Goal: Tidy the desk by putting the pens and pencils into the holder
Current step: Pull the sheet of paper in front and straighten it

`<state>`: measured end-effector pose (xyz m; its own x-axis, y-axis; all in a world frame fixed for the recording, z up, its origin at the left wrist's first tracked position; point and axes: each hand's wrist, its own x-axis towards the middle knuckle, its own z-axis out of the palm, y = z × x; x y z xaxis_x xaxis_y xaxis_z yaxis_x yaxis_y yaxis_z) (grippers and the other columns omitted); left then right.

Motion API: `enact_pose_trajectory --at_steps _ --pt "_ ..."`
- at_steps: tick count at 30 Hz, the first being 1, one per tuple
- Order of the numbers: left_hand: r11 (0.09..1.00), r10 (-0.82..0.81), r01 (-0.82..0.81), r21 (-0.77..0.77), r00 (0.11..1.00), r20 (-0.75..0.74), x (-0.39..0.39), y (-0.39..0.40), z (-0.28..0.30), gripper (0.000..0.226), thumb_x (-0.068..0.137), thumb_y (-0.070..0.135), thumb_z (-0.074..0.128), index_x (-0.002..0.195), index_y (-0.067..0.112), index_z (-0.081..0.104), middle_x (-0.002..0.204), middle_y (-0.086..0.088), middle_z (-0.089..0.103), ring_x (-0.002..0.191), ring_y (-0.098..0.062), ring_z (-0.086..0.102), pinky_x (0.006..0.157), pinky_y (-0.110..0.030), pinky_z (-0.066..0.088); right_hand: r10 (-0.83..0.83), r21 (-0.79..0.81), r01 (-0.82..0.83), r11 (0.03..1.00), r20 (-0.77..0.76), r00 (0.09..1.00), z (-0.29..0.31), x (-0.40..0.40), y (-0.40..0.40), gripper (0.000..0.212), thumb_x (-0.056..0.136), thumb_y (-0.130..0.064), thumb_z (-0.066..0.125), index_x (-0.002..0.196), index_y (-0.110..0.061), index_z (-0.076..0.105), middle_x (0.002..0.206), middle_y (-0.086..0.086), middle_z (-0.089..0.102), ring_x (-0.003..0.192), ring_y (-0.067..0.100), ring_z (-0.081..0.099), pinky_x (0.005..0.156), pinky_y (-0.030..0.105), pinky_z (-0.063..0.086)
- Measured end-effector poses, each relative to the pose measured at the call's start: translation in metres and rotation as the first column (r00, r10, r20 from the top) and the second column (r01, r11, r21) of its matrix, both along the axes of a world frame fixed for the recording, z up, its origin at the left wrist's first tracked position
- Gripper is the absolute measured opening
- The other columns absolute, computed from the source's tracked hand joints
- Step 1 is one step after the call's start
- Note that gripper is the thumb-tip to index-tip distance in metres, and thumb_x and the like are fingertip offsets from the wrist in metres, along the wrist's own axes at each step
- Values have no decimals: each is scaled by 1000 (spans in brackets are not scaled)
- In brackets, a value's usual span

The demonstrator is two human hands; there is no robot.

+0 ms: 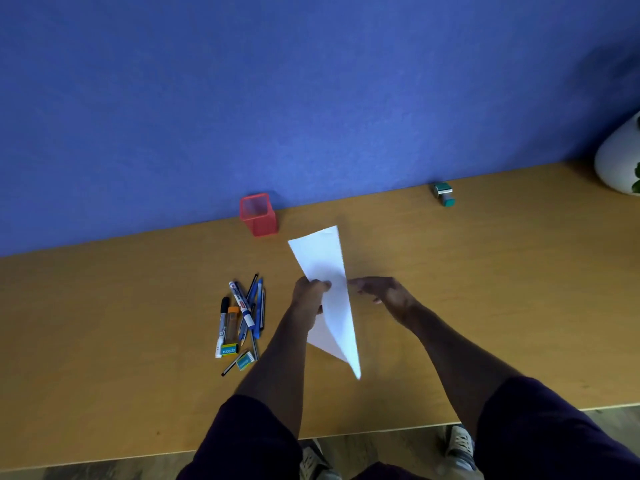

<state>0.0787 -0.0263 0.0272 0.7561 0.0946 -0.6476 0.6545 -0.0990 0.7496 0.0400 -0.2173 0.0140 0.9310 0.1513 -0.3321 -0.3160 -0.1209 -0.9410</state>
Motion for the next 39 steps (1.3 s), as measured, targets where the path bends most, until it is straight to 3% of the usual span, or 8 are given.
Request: enact_pose_trajectory --at_steps 5,11,17,20,24,27,29,39 --pt "999 -5 1 -49 997 -79 -6 15 -9 39 90 13 67 128 8 58 125 -20 64 112 -39 62 88 -47 53 56 1 -56 998 6 998 5 -8 -9 15 84 -41 66 95 -46 74 96 -21 75 86 -1 69 64 11 50" --pt "907 -125 41 -420 977 -175 -17 -9 9 89 68 76 72 130 14 60 126 -12 69 109 -33 70 94 -48 56 145 25 -143 989 -144 979 2 -11 -10 56 77 -74 57 121 -40 66 112 -6 73 102 15 70 89 42 50" --pt "907 -230 163 -389 964 -131 -21 -33 18 102 59 89 46 142 30 47 161 4 32 114 -45 64 92 -47 57 23 250 -22 968 -2 1000 0 -14 -27 42 93 -42 67 130 -24 62 121 7 70 107 26 69 74 28 56" --pt "918 -255 191 -349 956 -148 -21 -34 8 123 51 92 48 157 32 28 168 2 15 121 -47 60 95 -48 55 -223 52 224 973 -25 974 -9 -14 -33 40 81 -34 81 117 -20 69 112 1 74 104 26 70 69 23 56" --pt "810 -570 566 154 821 -24 -22 -24 -5 90 73 79 66 143 25 48 146 4 53 106 -24 71 87 -35 57 -436 -527 338 780 -70 897 -28 -3 -44 45 83 -24 74 122 -7 61 114 14 70 102 32 66 71 29 48" --pt "279 -815 543 792 569 -103 -22 -8 -17 60 85 35 73 141 31 51 150 5 49 128 -25 54 102 -37 48 -500 -556 355 751 -128 856 -32 -1 -48 41 82 -19 70 119 -5 57 112 16 68 102 34 64 73 32 48" --pt "33 -881 475 879 428 -199 -25 3 -23 70 85 28 74 148 35 43 164 7 27 139 -27 39 109 -42 38 -454 -596 311 740 -103 885 -34 0 -50 31 86 -18 64 114 -6 60 107 15 69 100 35 64 71 32 46" --pt "125 -842 529 839 504 -192 -50 6 -39 103 73 60 77 158 36 23 168 10 10 147 -23 19 108 -47 36 -328 -709 218 671 -20 945 -16 44 -52 45 92 -36 59 130 -13 50 122 18 65 114 37 60 87 40 49"
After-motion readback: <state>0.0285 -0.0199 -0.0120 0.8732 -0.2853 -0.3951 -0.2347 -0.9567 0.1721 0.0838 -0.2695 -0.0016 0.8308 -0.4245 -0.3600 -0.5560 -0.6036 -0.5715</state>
